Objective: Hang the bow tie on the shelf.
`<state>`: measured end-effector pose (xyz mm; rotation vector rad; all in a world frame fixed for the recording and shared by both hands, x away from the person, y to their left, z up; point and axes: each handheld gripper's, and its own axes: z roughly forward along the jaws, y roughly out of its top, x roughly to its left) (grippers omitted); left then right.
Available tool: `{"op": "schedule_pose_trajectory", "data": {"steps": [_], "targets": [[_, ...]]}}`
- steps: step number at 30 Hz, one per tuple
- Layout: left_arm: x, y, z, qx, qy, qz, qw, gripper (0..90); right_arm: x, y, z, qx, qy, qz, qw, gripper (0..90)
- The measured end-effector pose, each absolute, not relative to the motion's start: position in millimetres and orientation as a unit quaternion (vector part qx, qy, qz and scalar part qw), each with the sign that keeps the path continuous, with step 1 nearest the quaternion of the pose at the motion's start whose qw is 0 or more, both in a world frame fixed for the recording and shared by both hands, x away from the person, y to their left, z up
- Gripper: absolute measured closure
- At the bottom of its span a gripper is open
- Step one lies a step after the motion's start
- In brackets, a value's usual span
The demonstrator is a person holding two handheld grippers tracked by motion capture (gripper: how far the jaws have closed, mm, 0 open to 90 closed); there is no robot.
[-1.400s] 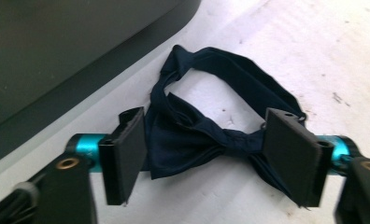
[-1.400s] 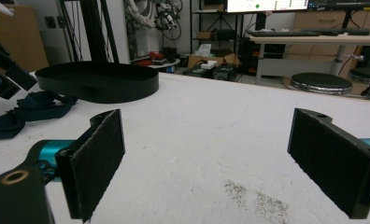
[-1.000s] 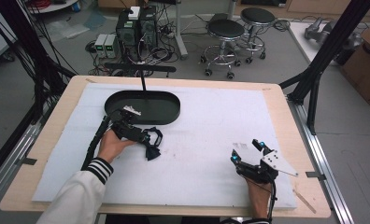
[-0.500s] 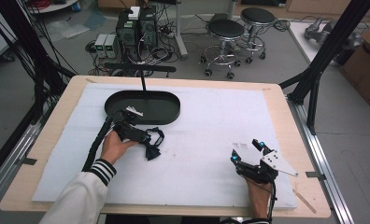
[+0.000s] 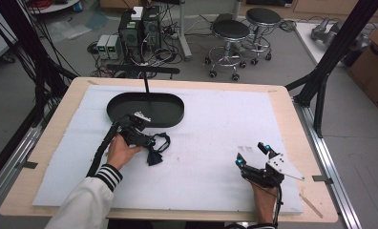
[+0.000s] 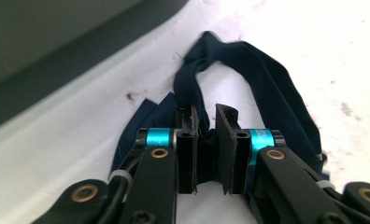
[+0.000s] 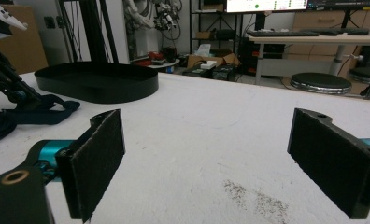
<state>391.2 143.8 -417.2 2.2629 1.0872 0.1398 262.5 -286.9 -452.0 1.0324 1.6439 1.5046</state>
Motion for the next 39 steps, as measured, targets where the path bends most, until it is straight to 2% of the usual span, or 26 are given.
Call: {"op": "schedule_pose_trajectory", "data": {"steps": [6, 23, 31, 39], "targets": [[389, 142, -416, 0.857, 0.409, 0.052, 0.311, 83.8, 263, -287, -452, 0.396, 0.631, 0.577, 0.336, 10.1], [384, 151, -402, 0.844, 0.402, 0.068, 0.349, 85.2, 263, -287, -452, 0.396, 0.63, 0.577, 0.336, 10.2], [380, 161, -388, 0.827, 0.397, 0.1, 0.384, 85.2, 263, -287, -452, 0.394, 0.631, 0.576, 0.338, 10.1], [372, 172, -370, 0.794, 0.376, 0.179, 0.443, 85.6, 262, -286, -452, 0.395, 0.631, 0.576, 0.337, 10.1]]}}
